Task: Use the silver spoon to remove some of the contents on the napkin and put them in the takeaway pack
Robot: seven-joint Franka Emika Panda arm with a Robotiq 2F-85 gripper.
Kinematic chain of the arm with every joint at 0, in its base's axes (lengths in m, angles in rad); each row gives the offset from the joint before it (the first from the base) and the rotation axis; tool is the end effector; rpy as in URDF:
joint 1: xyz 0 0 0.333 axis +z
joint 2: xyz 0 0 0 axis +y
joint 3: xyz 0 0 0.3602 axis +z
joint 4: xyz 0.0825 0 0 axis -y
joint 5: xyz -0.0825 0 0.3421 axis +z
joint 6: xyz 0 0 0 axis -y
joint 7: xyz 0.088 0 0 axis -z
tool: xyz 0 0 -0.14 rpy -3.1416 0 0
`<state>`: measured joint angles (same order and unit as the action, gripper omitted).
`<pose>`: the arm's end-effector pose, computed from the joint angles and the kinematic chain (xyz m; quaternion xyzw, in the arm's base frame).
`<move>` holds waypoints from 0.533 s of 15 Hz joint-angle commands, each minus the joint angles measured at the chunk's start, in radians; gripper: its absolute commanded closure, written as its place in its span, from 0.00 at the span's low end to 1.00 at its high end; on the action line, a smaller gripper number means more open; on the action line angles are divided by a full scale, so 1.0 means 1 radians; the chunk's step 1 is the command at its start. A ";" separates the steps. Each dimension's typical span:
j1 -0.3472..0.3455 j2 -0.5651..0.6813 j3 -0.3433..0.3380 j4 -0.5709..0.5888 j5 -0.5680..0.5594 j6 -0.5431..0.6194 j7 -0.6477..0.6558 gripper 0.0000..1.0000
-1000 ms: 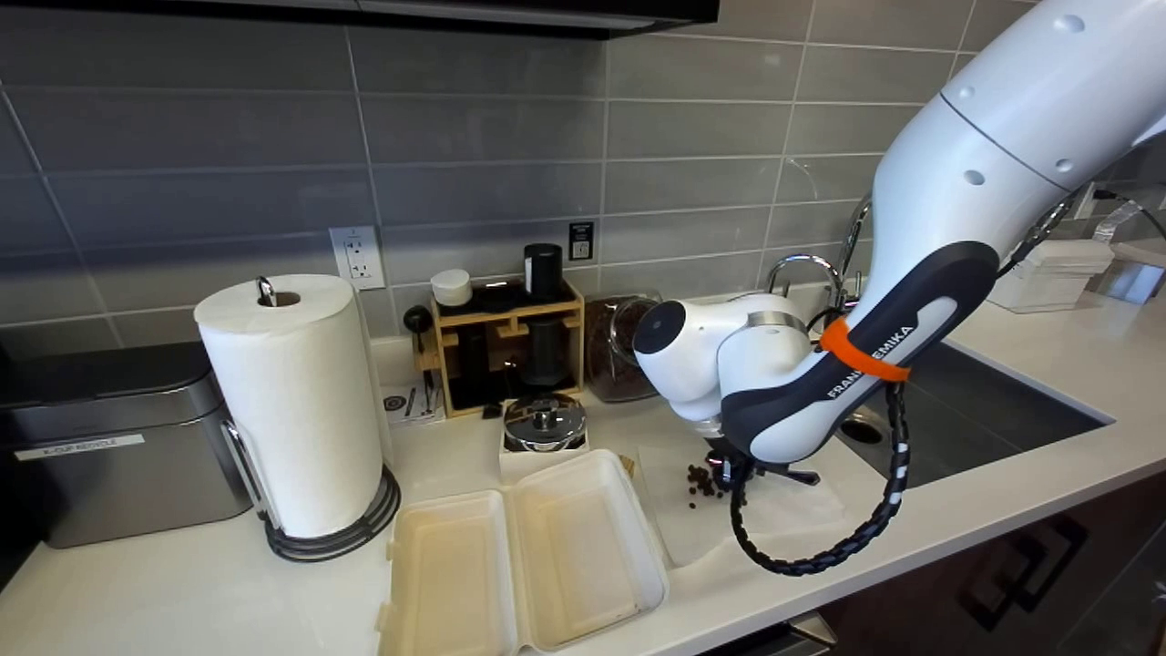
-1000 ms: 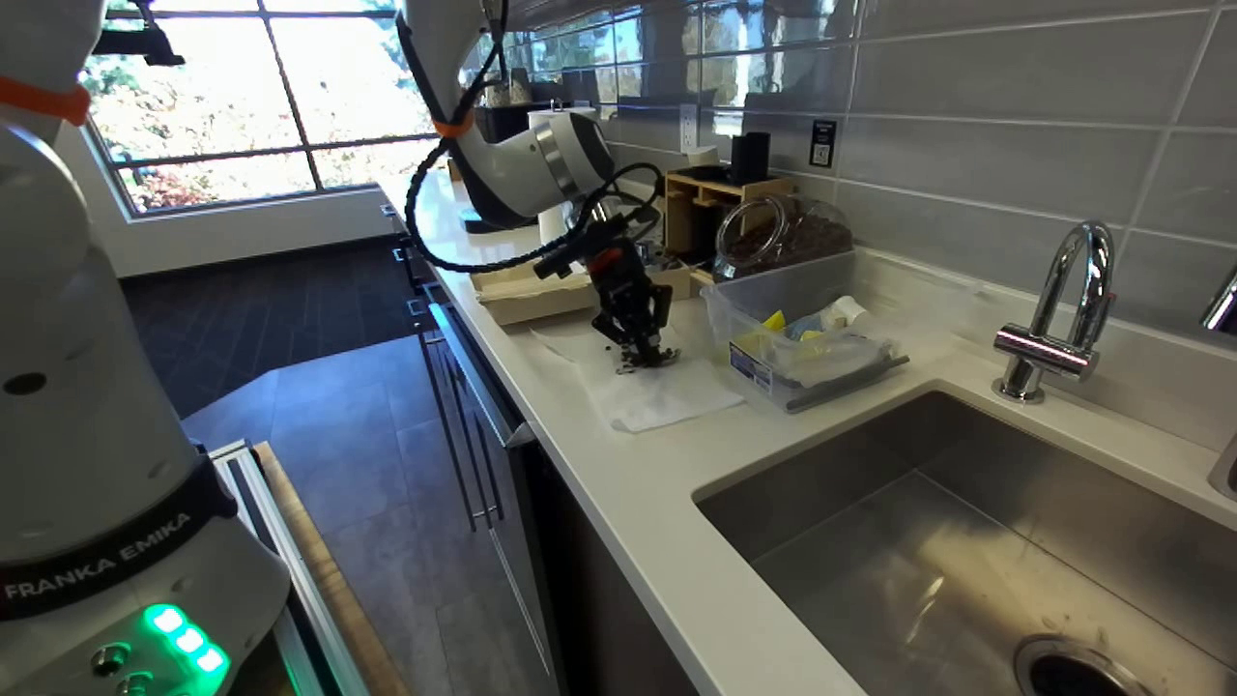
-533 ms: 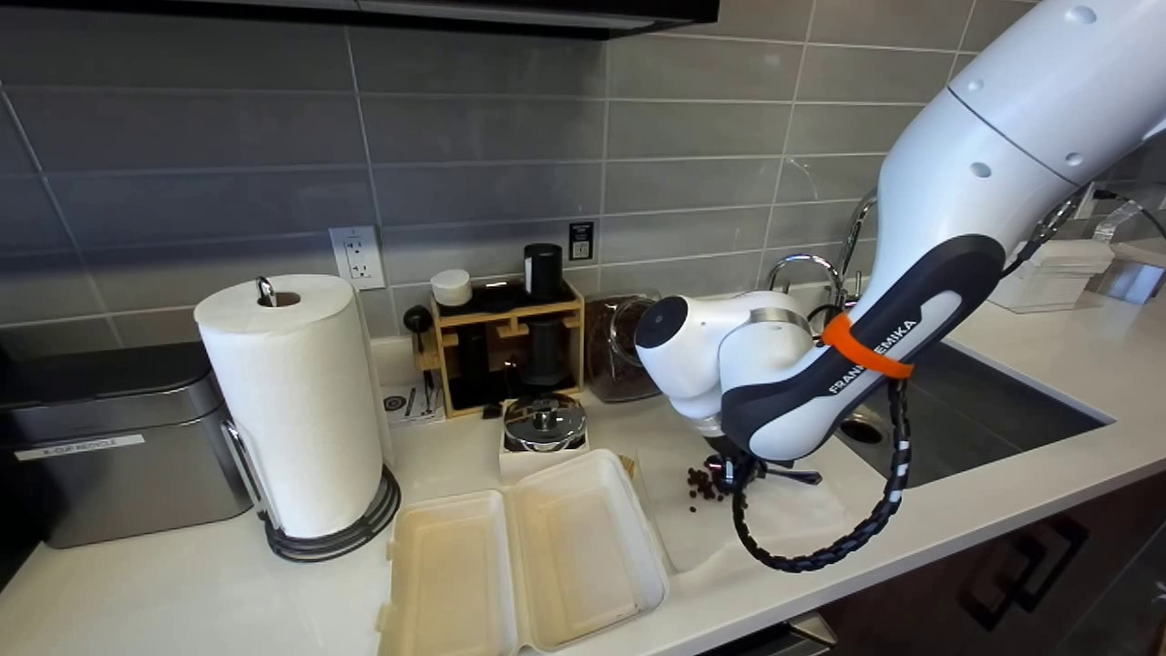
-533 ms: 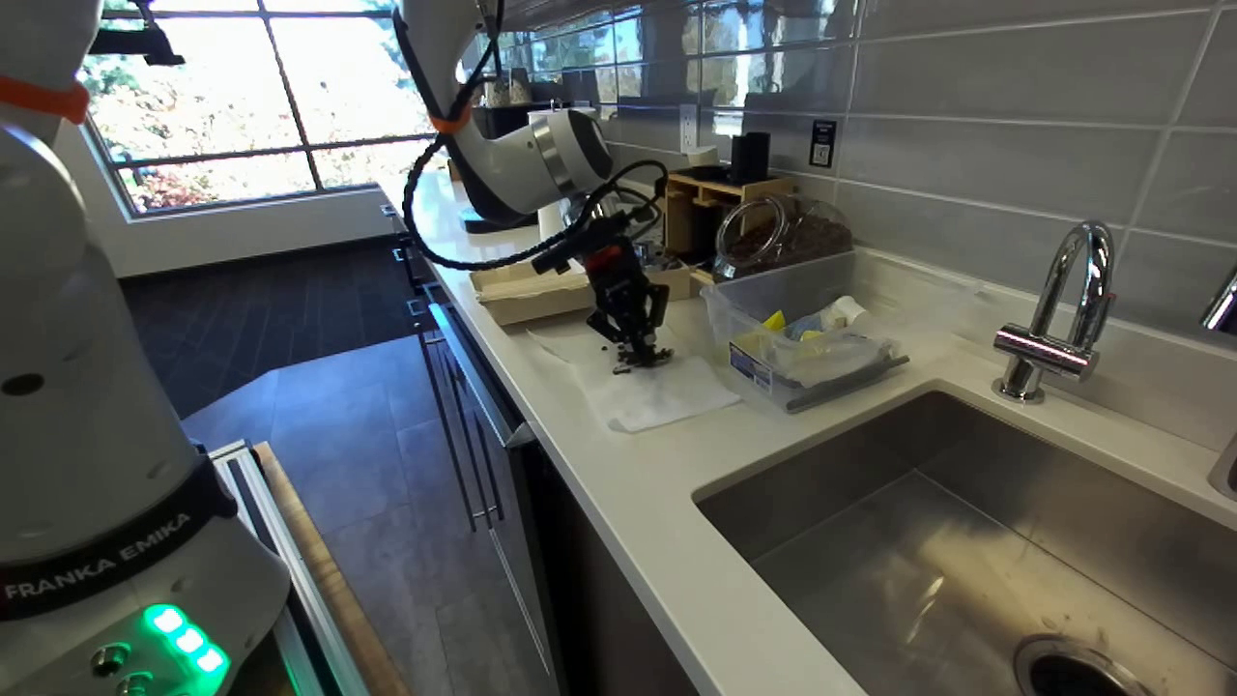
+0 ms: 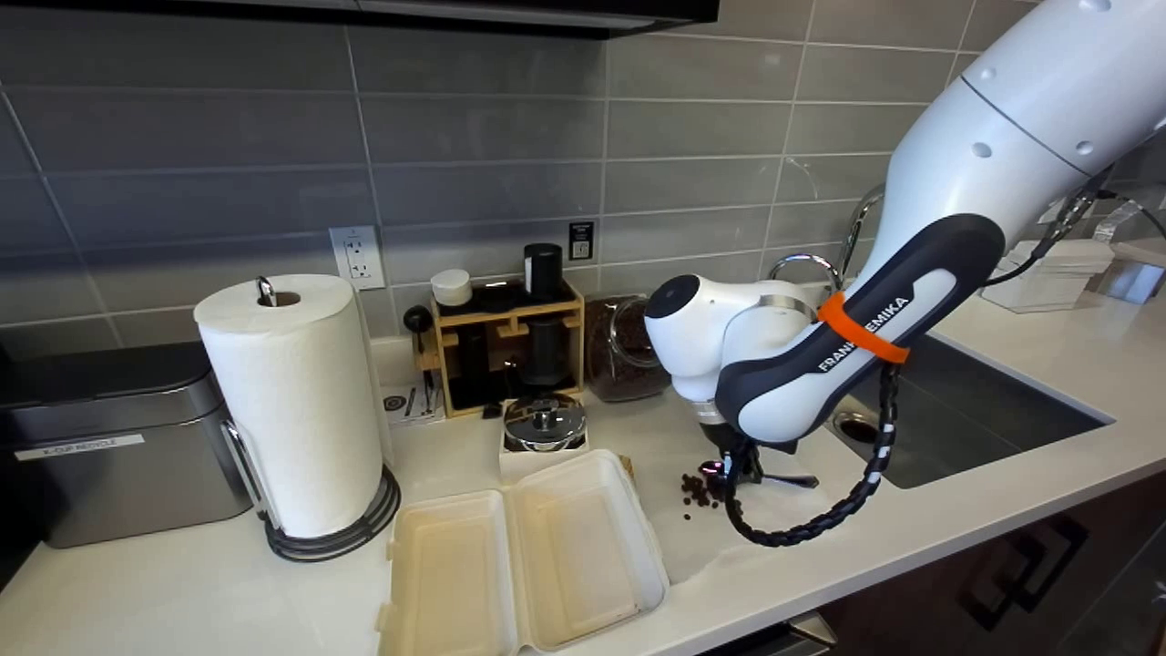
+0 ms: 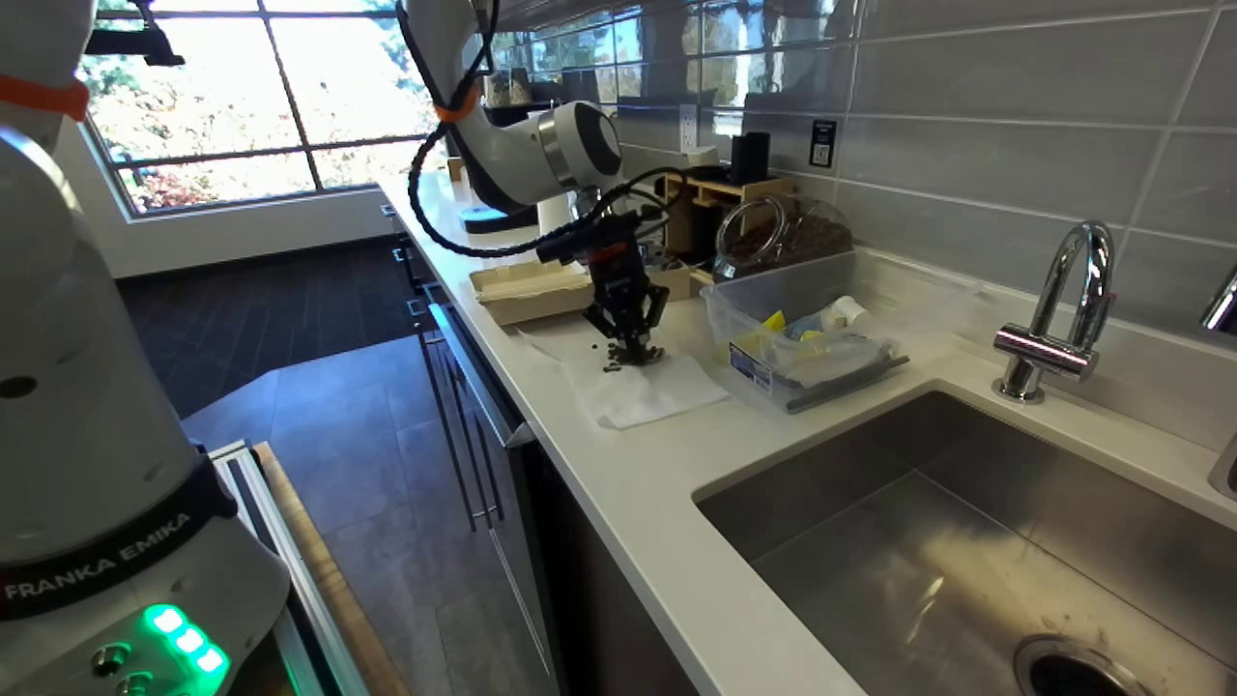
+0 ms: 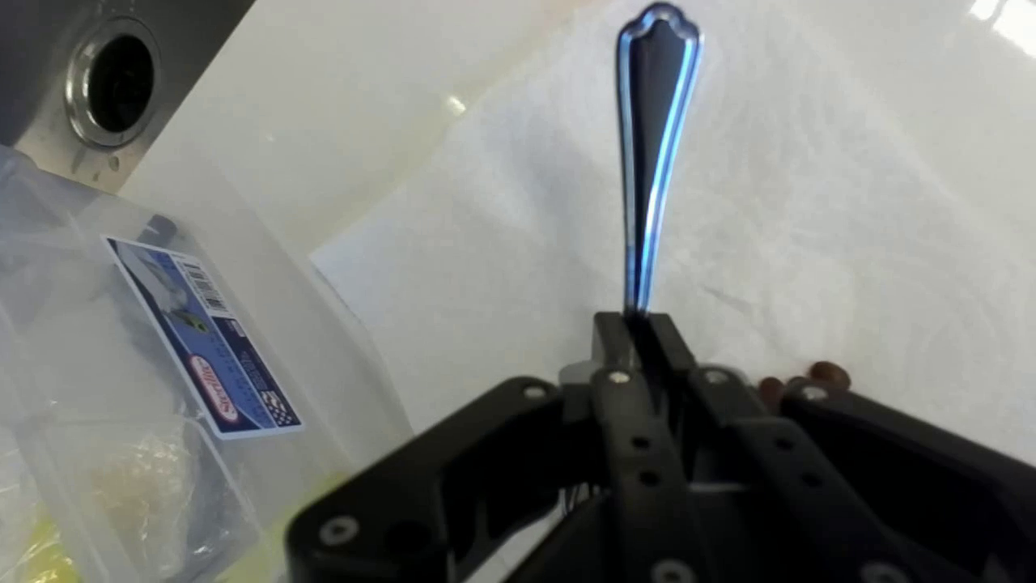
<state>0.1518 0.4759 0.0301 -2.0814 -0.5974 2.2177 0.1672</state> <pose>0.5377 0.0651 0.2195 0.9421 0.2209 -0.1240 0.2196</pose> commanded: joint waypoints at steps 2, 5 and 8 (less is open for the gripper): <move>-0.038 -0.028 0.015 -0.043 0.114 0.071 -0.111 0.98; -0.055 -0.037 0.018 -0.056 0.184 0.098 -0.169 0.98; -0.075 -0.047 0.025 -0.068 0.255 0.127 -0.223 0.98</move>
<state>0.1095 0.4529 0.0341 -2.1073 -0.4204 2.2980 0.0107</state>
